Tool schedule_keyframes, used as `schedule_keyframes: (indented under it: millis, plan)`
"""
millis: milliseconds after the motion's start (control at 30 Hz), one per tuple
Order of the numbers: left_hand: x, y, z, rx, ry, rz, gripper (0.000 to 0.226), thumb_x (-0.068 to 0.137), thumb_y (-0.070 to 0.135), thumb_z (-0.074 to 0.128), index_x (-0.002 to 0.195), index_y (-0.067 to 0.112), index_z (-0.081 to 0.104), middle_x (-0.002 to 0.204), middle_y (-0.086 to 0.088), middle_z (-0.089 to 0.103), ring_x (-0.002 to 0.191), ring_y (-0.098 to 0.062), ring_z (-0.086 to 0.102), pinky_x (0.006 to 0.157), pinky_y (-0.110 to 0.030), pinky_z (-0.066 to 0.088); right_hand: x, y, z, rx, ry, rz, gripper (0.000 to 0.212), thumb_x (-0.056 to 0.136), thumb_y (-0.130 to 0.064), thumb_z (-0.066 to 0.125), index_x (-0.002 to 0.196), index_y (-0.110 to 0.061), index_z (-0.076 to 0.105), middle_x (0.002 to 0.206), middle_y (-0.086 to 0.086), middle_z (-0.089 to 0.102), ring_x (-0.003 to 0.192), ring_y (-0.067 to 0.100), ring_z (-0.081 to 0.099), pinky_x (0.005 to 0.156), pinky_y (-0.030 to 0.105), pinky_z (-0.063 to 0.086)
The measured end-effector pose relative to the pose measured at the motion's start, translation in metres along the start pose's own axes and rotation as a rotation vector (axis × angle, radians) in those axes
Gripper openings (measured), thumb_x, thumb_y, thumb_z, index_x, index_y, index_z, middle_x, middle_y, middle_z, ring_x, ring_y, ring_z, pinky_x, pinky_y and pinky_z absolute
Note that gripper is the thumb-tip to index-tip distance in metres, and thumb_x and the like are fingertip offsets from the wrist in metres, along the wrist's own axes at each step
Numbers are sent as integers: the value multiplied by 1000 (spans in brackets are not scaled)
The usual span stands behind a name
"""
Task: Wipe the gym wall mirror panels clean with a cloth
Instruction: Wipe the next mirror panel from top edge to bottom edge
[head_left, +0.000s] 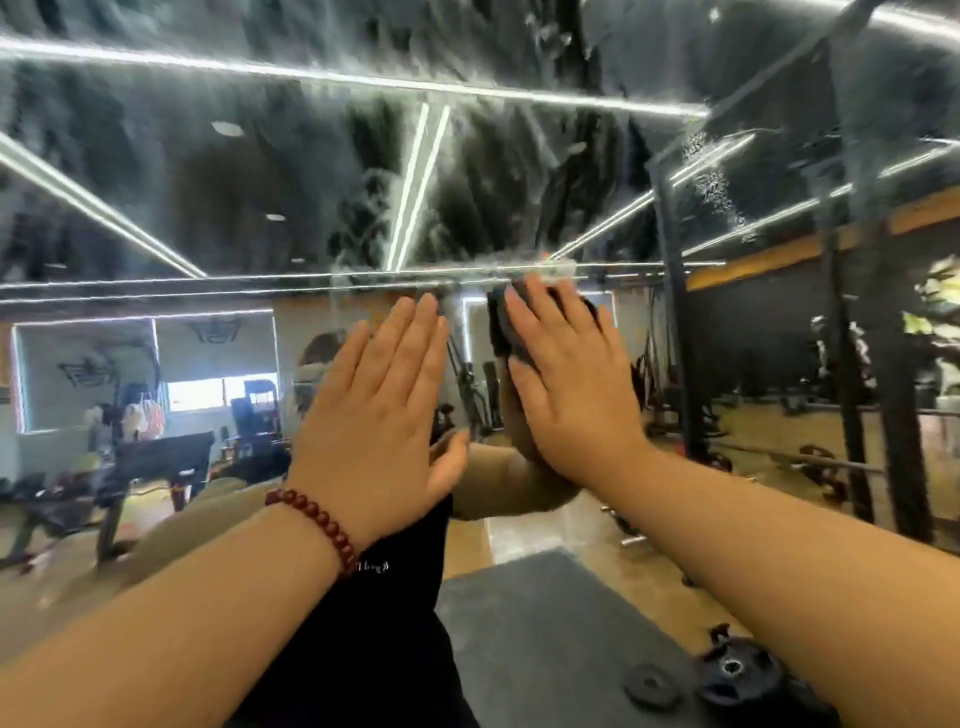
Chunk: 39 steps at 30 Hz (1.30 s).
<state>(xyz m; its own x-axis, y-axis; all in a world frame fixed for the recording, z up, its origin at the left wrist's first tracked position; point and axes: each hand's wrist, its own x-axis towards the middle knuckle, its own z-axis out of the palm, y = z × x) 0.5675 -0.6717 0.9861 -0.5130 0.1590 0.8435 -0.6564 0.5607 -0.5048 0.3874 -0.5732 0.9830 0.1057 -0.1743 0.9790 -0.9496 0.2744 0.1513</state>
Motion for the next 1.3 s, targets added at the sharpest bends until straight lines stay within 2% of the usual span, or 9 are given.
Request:
schedule_keyframes:
  millis: [167, 300, 400, 633, 700, 867, 933, 1100, 1300]
  plan:
    - [7, -3, -10, -31, -60, 102, 88, 86, 53, 43, 153, -1, 26, 162, -18, 18, 150, -31, 17, 122, -47, 15, -43, 34, -6, -131, -174, -577, 53, 104, -39, 35, 155, -27, 25, 162, -1, 23, 151, 23, 18, 121, 48, 16]
    - [53, -9, -19, -38, -63, 100, 90, 86, 52, 50, 152, -3, 24, 162, -19, 17, 150, -33, 16, 122, -48, 14, 52, 63, -22, -36, -62, -118, 56, 99, -37, 37, 153, -23, 30, 159, 4, 28, 148, 26, 22, 119, 48, 13]
    - [88, -11, -24, -50, -68, 39, 83, 90, 46, 46, 152, -4, 23, 161, -20, 18, 150, -33, 15, 123, -46, 10, 79, 71, -27, -26, -48, -52, 56, 101, -37, 34, 154, -22, 27, 161, 4, 25, 149, 27, 19, 120, 48, 8]
    - [105, -5, -22, 10, -155, 10, 74, 96, 43, 33, 154, -2, 19, 162, -19, 16, 151, -32, 14, 123, -46, 10, 30, 104, -30, -162, -299, -786, 60, 99, -37, 40, 156, -30, 24, 163, -3, 17, 151, 24, 15, 122, 47, 2]
    - [105, -5, -23, 11, -149, 13, 73, 96, 41, 35, 153, -2, 22, 162, -19, 18, 150, -31, 15, 123, -45, 8, 66, 109, -31, -154, -213, -692, 55, 103, -37, 38, 155, -29, 25, 162, -1, 21, 150, 24, 21, 121, 47, 8]
    - [103, -1, -21, -6, -135, -4, 75, 94, 41, 41, 153, -1, 22, 162, -19, 17, 151, -31, 16, 122, -47, 15, 143, 101, -35, -20, -22, -53, 55, 101, -37, 33, 155, -24, 24, 161, 4, 27, 149, 27, 21, 120, 49, 10]
    - [104, -2, -21, -9, -138, -11, 75, 94, 41, 40, 154, -1, 21, 162, -18, 17, 151, -30, 16, 121, -48, 19, 129, 85, -31, -27, -19, -38, 57, 101, -37, 35, 155, -25, 22, 162, 3, 24, 150, 27, 18, 120, 49, 8]
    - [105, -5, -22, -37, -148, 8, 76, 91, 39, 41, 153, 0, 21, 162, -18, 19, 150, -30, 19, 121, -47, 18, 101, 81, -29, -81, -152, -418, 54, 103, -39, 38, 155, -30, 26, 163, 0, 24, 151, 24, 19, 121, 49, 17]
    - [147, -34, -44, -172, -11, -17, 70, 86, 39, 46, 145, 1, 43, 152, -17, 40, 141, -30, 34, 118, -42, 19, 224, 81, -42, 39, -36, 148, 56, 102, -38, 29, 156, -28, 22, 165, -1, 18, 152, 22, 10, 120, 42, 0]
